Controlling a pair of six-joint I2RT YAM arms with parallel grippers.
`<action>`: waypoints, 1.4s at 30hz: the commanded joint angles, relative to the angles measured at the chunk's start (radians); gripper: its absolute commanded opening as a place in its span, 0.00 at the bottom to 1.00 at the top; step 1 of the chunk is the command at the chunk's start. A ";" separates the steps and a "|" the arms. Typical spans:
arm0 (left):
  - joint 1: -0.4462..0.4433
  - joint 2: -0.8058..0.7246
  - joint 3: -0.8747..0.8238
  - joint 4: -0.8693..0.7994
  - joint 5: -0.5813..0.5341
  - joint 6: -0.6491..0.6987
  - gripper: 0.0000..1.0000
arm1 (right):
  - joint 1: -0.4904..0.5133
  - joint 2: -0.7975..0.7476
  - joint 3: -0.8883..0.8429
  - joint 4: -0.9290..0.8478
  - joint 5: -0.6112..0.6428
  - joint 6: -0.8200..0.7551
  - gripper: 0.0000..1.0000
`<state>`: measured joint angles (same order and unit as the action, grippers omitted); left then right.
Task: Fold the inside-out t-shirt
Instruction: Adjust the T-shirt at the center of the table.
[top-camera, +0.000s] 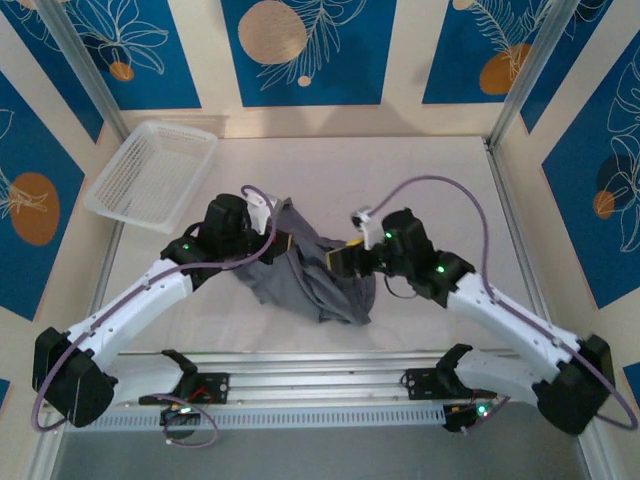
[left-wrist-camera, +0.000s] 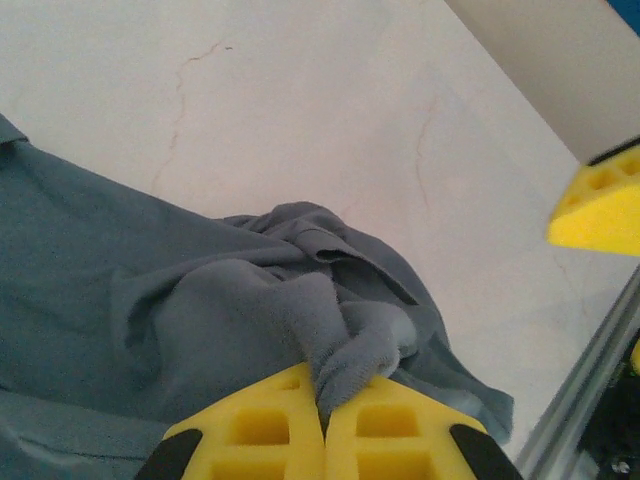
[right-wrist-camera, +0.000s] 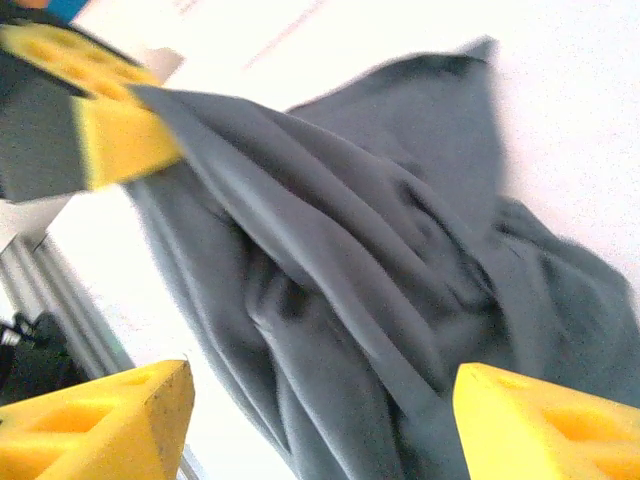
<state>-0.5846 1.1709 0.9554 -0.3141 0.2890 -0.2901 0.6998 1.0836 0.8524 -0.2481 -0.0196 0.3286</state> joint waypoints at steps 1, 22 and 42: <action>-0.003 -0.016 0.017 0.017 0.051 -0.022 0.00 | 0.028 0.135 0.063 0.090 -0.077 -0.146 0.70; 0.120 0.236 0.099 -0.111 -0.079 0.087 0.00 | -0.100 0.211 0.001 0.569 -0.751 0.204 0.00; 0.114 -0.210 -0.214 0.190 0.130 -0.302 0.29 | -0.198 0.243 0.017 0.582 -0.690 0.262 0.00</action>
<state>-0.4740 0.9611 0.7704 -0.2279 0.3088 -0.4885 0.5026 1.3277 0.8394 0.3332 -0.6849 0.5873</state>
